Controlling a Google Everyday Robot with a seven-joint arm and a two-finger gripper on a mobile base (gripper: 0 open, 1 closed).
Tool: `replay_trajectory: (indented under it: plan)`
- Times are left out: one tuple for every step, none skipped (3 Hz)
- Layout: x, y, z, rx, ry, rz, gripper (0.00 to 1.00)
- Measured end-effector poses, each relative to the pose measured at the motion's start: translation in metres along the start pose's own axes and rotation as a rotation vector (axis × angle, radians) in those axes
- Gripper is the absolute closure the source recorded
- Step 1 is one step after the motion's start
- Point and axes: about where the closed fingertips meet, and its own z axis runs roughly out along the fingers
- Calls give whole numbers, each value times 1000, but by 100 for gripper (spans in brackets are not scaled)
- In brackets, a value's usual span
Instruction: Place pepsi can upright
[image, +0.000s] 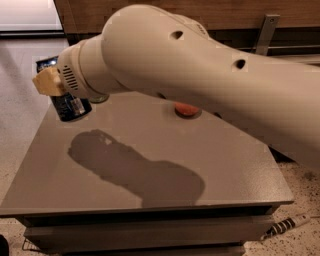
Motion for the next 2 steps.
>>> replay_trajectory:
  plan:
    - [2,-1,2,-20,-5,-119,100]
    - [5,-7,4,-67,0,-175,100]
